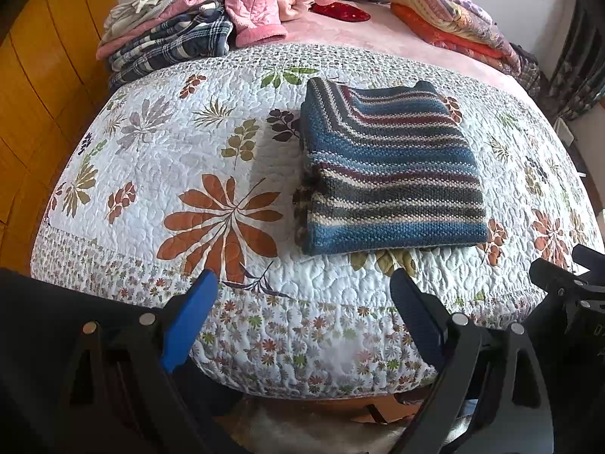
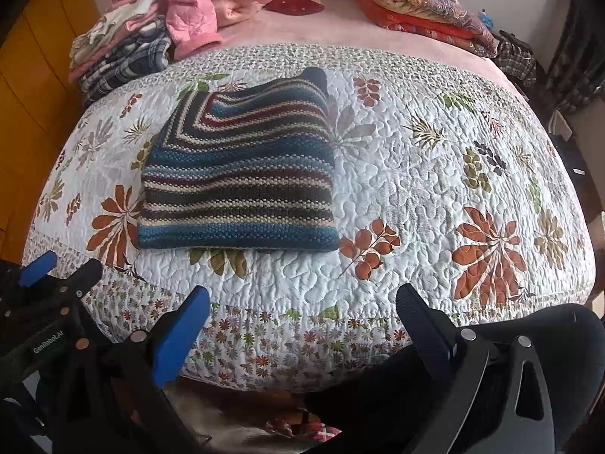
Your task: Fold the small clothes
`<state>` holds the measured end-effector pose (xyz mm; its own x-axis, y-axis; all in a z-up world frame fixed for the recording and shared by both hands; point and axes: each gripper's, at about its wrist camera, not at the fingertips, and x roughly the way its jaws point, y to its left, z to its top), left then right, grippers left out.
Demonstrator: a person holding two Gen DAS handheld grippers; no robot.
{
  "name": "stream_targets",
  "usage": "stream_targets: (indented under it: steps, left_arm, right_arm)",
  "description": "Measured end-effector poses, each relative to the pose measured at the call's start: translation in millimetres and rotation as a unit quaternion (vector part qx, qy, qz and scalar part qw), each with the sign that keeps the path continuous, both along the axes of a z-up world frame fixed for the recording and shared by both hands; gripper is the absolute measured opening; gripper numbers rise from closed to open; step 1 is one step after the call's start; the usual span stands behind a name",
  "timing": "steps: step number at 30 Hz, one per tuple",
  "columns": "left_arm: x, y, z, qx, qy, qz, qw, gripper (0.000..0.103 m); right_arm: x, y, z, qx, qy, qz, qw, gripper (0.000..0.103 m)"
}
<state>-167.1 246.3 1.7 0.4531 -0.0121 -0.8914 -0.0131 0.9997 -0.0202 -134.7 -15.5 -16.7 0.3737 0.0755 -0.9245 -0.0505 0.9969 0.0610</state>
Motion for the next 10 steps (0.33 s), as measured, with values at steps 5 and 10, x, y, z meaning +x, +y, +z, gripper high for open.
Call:
stream_targets:
  steps: [5,10]
  left_arm:
    - [0.6,0.8,0.3,-0.001,0.000,0.001,1.0000,0.092]
    - [0.1,0.7,2.4,0.000,-0.003,0.001,1.0000,0.092]
  right_arm:
    - [0.6,-2.3,-0.8,0.008,0.006,-0.006,1.000,0.099]
    - [0.5,-4.3,-1.1,0.011,0.007,-0.008,1.000,0.099]
